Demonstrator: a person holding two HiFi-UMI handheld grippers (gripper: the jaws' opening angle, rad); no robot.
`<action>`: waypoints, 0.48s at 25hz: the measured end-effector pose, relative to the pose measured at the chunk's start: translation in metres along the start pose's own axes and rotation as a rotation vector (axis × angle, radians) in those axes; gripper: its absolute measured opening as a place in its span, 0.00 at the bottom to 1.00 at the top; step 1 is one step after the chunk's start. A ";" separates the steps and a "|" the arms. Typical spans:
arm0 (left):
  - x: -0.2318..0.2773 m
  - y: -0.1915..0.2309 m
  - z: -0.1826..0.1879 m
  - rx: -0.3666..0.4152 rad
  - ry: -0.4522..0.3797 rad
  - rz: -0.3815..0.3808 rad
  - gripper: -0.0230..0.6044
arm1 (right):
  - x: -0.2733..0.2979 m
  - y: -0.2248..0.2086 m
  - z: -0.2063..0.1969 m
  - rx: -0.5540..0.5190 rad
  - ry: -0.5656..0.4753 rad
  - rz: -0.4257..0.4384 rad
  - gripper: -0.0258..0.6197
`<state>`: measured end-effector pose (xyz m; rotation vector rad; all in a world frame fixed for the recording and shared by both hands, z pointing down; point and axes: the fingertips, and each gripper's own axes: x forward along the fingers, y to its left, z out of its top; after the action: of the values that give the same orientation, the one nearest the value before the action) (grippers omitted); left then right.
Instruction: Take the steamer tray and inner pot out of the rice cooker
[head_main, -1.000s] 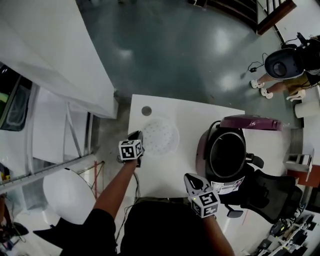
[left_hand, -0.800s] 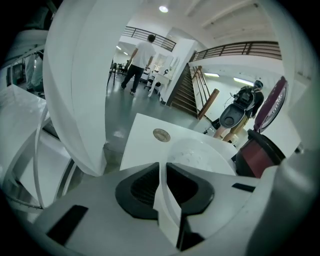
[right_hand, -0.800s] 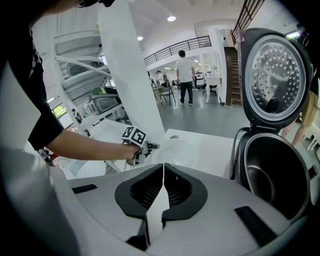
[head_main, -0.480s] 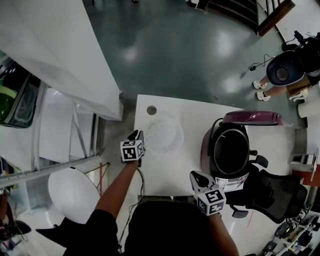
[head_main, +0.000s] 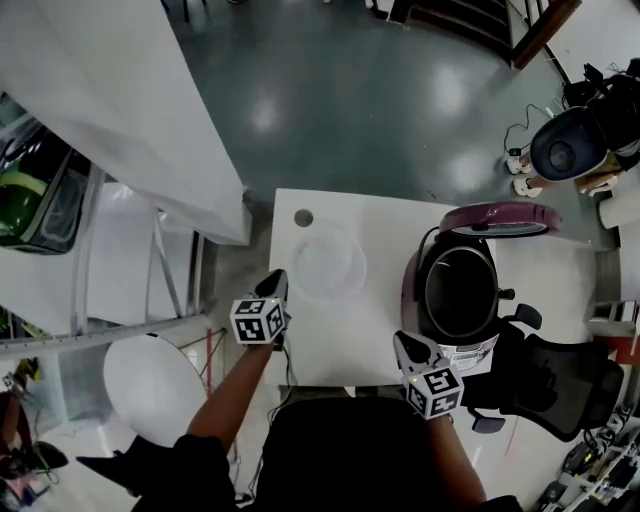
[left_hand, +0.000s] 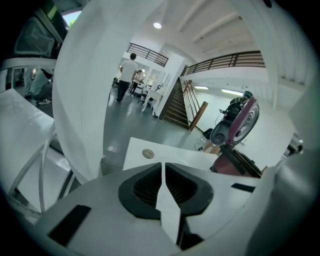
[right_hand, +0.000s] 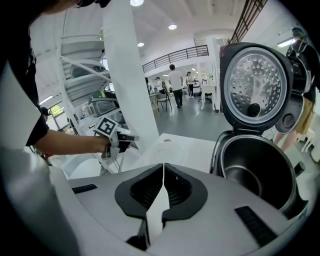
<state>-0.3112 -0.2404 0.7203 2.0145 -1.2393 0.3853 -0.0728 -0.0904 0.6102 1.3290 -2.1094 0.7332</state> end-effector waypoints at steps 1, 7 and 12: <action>-0.007 -0.012 0.000 0.004 -0.008 -0.024 0.07 | -0.005 -0.003 -0.003 0.006 -0.002 -0.004 0.05; -0.039 -0.083 0.002 0.015 -0.060 -0.094 0.07 | -0.029 -0.030 -0.004 -0.009 -0.045 -0.003 0.05; -0.041 -0.157 -0.002 -0.019 -0.073 -0.135 0.07 | -0.060 -0.079 -0.002 0.014 -0.102 -0.005 0.05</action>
<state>-0.1954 -0.1699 0.6315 2.0989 -1.1383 0.2356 0.0219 -0.0812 0.5831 1.4060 -2.1835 0.6920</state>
